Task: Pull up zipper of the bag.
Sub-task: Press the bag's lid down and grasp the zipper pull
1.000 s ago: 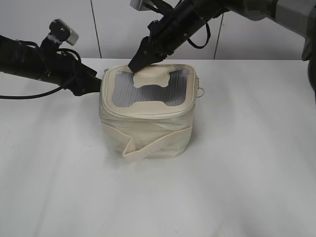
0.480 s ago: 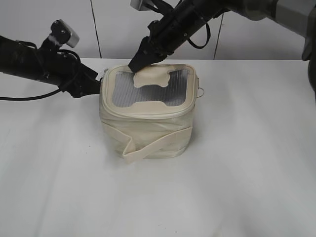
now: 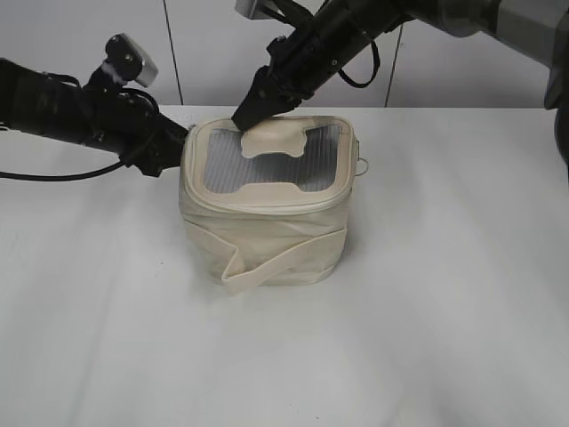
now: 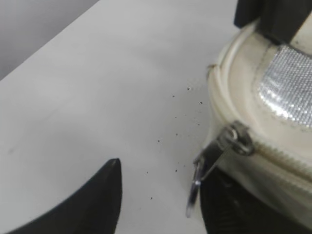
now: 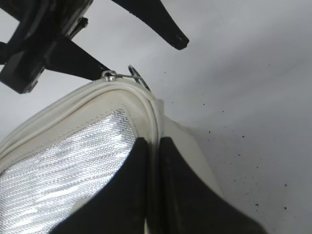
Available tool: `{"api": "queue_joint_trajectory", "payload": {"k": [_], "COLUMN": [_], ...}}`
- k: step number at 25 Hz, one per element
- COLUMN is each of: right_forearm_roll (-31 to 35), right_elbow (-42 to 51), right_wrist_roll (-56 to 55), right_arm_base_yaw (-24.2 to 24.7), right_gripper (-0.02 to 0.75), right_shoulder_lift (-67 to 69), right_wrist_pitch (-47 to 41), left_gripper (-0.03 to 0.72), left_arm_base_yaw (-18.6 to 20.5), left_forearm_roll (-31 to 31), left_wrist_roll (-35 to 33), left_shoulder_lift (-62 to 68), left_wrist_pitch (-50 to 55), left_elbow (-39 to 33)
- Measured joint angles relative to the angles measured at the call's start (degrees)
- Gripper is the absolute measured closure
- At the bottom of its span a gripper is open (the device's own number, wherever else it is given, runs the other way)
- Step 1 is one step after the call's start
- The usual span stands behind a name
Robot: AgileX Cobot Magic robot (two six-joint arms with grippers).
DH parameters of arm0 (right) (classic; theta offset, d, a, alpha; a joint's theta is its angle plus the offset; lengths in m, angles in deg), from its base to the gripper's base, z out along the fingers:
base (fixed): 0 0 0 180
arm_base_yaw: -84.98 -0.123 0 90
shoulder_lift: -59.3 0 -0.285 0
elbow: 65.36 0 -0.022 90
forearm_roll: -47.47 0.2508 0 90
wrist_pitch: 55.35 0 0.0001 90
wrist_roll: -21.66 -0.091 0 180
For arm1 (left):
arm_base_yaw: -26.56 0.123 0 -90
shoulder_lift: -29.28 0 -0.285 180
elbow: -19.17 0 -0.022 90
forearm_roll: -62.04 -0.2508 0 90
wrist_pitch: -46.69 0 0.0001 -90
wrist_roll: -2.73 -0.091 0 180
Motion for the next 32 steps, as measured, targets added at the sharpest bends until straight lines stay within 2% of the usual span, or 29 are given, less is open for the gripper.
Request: {"api": "queue_joint_trajectory", "payload": {"k": [3,7,9,12,17,19,32], "right_forearm_roll": [-0.05,-0.05,-0.05,-0.05,0.0,0.0,0.89], "right_elbow": [0.0,0.0,0.0,0.0,0.0,0.0,0.0], "right_wrist_roll": [0.0,-0.05,-0.05,-0.25,-2.02,-2.93,-5.39], "right_arm_base_yaw": [0.0,0.0,0.0,0.0,0.0,0.0,-0.05], "right_gripper": [0.696,0.696,0.696,0.696,0.697,0.697,0.699], "right_shoulder_lift": [0.0,0.0,0.0,0.0,0.0,0.0,0.04], "right_wrist_pitch": [0.0,0.0,0.0,0.0,0.12,0.23,0.62], "left_gripper": [0.379,0.636,0.686,0.691,0.691,0.691,0.691], "left_arm_base_yaw": [-1.03,-1.78,-1.95,-1.9,-1.61,-1.54,-1.54], "left_forearm_roll": [-0.1,-0.28,-0.28,-2.53,-12.65,-14.43,-14.71], "left_wrist_roll": [-0.77,-0.96,-0.96,1.46,13.87,16.03,19.24], "left_shoulder_lift": [0.0,0.0,0.0,-0.14,-2.99,-4.77,-19.38], "left_wrist_pitch": [-0.76,-0.27,-0.13,-0.01,-0.92,-1.61,-6.08], "left_elbow": [0.0,0.0,0.0,0.0,-0.11,-1.41,-15.46]}}
